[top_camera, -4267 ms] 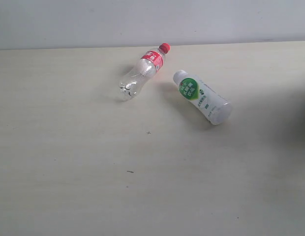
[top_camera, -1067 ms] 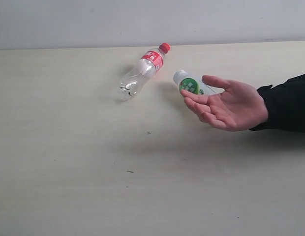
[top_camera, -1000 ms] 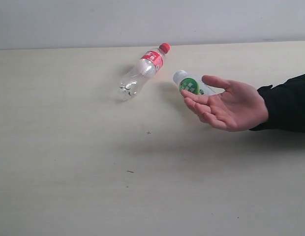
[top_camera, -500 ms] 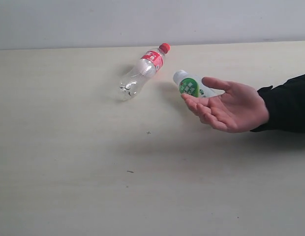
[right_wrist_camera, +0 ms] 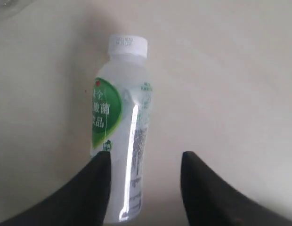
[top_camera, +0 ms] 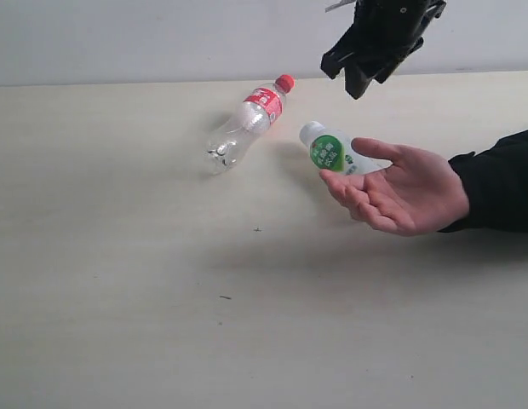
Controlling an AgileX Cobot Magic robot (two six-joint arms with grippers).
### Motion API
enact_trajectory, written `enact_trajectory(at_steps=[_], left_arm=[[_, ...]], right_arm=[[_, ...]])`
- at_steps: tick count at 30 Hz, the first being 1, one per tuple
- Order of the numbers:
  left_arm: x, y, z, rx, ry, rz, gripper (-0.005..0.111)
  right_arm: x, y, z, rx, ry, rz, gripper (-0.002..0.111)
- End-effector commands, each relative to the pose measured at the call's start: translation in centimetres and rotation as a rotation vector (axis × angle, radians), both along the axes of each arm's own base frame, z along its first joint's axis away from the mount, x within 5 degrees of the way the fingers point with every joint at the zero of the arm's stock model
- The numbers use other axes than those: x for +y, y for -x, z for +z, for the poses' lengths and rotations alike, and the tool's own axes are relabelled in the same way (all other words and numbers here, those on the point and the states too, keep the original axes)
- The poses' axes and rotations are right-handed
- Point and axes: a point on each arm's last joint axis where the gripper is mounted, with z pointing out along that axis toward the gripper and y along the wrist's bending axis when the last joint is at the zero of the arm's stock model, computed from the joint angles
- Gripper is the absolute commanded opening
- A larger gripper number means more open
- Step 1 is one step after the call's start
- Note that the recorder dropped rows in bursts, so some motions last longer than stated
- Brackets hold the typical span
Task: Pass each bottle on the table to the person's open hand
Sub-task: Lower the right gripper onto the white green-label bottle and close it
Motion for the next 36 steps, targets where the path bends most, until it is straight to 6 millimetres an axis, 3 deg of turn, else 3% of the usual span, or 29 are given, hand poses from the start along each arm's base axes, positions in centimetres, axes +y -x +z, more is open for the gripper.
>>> enact_trajectory(at_steps=[1, 6, 17, 28, 36], left_arm=[[0.0, 0.0, 0.0, -0.005, -0.005, 0.002, 0.0], [0.0, 0.0, 0.0, -0.005, -0.005, 0.002, 0.0], [0.0, 0.0, 0.0, -0.005, -0.005, 0.002, 0.0], [0.0, 0.0, 0.0, -0.005, -0.005, 0.002, 0.0], [0.0, 0.0, 0.0, -0.005, -0.005, 0.002, 0.0]], right_arm=[[0.3, -1.5, 0.5, -0.157, -0.023, 0.08, 0.056], [0.6, -1.6, -1.1, -0.094, -0.01, 0.079, 0.067], [0.8, -2.3, -5.5, 0.021, 0.035, 0.1, 0.074], [1.8, -2.2, -6.7, 0.068, -0.06, 0.082, 0.074], [1.6, -2.7, -9.6, 0.109, -0.016, 0.071, 0.074]])
